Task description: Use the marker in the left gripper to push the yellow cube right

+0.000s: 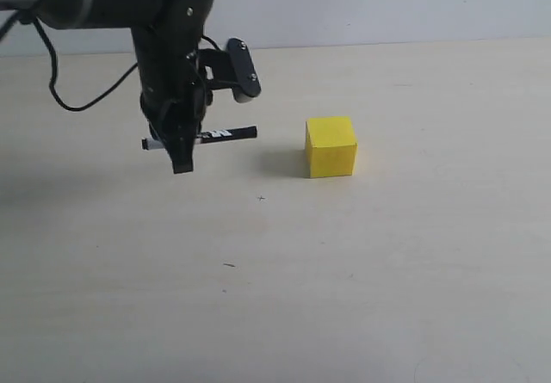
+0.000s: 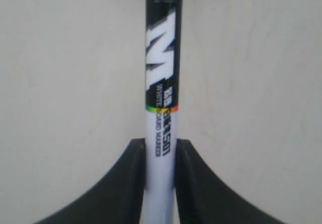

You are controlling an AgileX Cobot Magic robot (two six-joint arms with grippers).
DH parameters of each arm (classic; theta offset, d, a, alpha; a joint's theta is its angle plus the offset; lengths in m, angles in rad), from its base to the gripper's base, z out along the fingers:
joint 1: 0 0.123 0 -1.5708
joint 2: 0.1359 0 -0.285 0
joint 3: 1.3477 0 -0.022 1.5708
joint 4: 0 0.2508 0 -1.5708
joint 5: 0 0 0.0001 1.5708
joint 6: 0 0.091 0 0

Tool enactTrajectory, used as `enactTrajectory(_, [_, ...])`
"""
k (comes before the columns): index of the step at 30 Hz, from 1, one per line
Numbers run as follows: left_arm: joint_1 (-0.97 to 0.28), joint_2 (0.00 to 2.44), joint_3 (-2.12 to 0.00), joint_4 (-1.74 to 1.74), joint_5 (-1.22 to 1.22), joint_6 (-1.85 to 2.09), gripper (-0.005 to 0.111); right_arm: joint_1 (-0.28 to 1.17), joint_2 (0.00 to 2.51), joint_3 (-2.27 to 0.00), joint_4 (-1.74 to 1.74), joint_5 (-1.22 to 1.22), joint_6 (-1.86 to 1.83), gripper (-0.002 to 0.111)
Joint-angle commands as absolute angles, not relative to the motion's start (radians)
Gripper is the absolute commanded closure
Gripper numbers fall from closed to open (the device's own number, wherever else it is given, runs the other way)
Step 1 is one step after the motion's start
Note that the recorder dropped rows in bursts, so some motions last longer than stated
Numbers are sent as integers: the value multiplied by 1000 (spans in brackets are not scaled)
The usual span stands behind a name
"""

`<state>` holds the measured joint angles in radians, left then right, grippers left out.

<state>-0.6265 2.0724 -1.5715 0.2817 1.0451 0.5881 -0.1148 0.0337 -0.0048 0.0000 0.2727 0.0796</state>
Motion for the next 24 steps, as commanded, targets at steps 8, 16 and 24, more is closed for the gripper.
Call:
enactTrajectory(8, [-567,2078,-1553,334,964,619,107,-116,36,0,0,264,80,108])
enactTrajectory(16, [-567,2082,-1551,352,962,618,107,-116,36,0,0,264,80,108])
enactTrajectory(24, [-620,2133,-1551,363,888,591,107,-116,36,0,0,264,80,108])
